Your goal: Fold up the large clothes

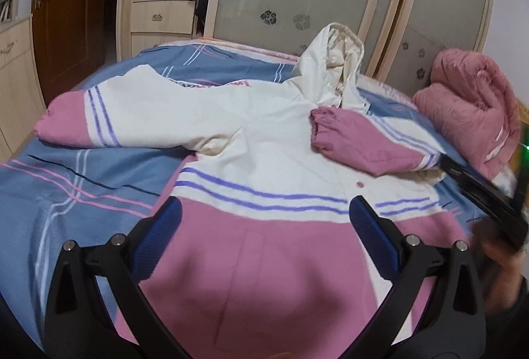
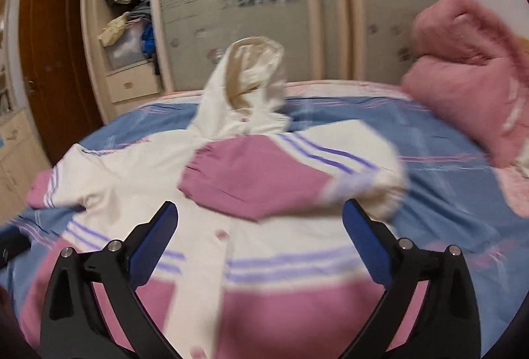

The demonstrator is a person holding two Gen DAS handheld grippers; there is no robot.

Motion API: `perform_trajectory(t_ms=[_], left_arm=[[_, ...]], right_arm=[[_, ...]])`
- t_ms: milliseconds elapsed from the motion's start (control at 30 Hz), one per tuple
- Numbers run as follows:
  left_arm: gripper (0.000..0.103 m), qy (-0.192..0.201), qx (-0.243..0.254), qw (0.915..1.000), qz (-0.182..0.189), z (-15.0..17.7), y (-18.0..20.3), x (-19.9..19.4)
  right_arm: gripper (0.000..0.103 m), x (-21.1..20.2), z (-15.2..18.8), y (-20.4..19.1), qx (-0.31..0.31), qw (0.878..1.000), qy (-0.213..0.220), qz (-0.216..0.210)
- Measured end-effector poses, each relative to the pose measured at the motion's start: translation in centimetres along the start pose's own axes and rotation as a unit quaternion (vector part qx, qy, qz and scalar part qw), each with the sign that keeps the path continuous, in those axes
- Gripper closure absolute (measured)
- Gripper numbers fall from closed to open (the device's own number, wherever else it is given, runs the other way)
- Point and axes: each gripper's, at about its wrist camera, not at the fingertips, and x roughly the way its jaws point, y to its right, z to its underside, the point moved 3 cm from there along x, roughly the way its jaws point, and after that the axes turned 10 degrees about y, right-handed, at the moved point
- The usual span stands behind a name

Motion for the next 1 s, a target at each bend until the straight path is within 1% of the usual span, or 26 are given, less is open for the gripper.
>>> perform_trajectory(t_ms=[67,167,267,333,433,600,733,933,1000], left_arm=[[0.002,-0.009,-0.003,1.0000,-0.001,0.0,-0.3,-0.5],[0.002,0.004,-0.024,0.9995,0.018,-0.3,-0.8,-2.0],[0.002,0.033,-0.042,0.9983,0.022,-0.5,-1.2,-4.1],[0.002,0.053,-0.033,0.9977,0.027,-0.2,-1.3,-5.4],[0.002,0.050,-0.005,0.9986,0.016,0.8,-1.2,-5.8],[0.002,0.028,0.026,0.9990,-0.023,3.2,-1.4,-5.5],[0.002,0.024,0.026,0.9990,-0.028,4.3,-1.3,-5.7],[0.002,0.019,0.026,0.9990,-0.030,4.9,-0.7,-5.5],[0.002,0.011,0.031,0.9991,-0.028,5.2,-0.3,-4.9]], right_arm=[[0.001,-3.1,0.7,0.8,0.006,1.000,0.008,0.021],[0.001,-5.8,2.1,1.3,-0.006,0.999,0.001,0.046],[0.001,-7.5,3.4,1.3,-0.017,0.999,-0.003,0.033],[0.001,-8.6,4.5,1.7,-0.025,0.999,-0.004,0.033],[0.001,-9.2,5.6,2.6,-0.023,0.999,-0.007,0.034],[0.001,-10.7,5.6,4.6,-0.011,0.999,0.007,0.042],[0.001,-11.1,5.4,5.8,-0.003,0.999,0.016,0.048],[0.001,-10.5,5.9,6.1,-0.002,0.999,0.008,0.046],[0.001,-10.3,6.2,6.1,-0.004,0.999,0.003,0.046]])
